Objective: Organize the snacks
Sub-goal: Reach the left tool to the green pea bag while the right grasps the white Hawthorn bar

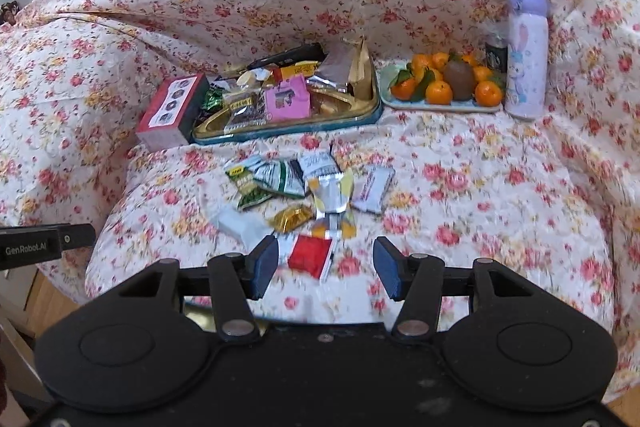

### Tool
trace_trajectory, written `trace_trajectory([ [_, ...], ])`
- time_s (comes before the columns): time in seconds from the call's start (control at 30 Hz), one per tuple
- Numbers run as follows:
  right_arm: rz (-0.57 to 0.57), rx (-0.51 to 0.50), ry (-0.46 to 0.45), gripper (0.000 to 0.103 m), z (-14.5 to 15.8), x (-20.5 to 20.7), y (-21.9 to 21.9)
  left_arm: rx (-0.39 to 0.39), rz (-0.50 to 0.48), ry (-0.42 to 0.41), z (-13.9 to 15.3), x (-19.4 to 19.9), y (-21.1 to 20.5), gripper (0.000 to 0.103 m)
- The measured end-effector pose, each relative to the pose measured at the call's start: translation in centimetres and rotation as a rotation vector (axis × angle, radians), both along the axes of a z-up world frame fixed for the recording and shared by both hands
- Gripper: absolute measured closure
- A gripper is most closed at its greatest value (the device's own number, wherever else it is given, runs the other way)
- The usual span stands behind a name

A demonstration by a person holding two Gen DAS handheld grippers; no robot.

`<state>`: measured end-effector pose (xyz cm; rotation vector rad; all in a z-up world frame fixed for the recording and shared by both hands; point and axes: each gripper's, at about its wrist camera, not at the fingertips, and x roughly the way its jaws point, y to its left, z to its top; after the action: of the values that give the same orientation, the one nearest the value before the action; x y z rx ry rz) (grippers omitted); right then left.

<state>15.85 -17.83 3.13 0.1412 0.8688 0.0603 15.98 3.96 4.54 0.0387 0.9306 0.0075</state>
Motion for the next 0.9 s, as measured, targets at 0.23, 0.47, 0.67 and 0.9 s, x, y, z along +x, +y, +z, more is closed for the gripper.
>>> trace_trajectory([
  [0.23,0.046,-0.017,-0.011,0.046,0.3,2.5,0.9,0.000,-0.063,-0.015,-0.7,2.3,-0.9,0.067],
  [0.47,0.068,-0.024,0.010,0.044,-1.6,4.5,1.1,0.009,-0.090,-0.020,-1.8,5.4,-1.8,0.066],
  [0.67,0.033,-0.040,0.020,0.044,-2.2,5.9,0.2,-0.027,-0.069,0.033,-2.0,8.0,-1.7,0.066],
  [0.9,-0.010,0.001,0.000,0.044,-1.3,7.8,-1.5,-0.019,-0.079,0.061,-2.8,10.7,-2.4,0.066],
])
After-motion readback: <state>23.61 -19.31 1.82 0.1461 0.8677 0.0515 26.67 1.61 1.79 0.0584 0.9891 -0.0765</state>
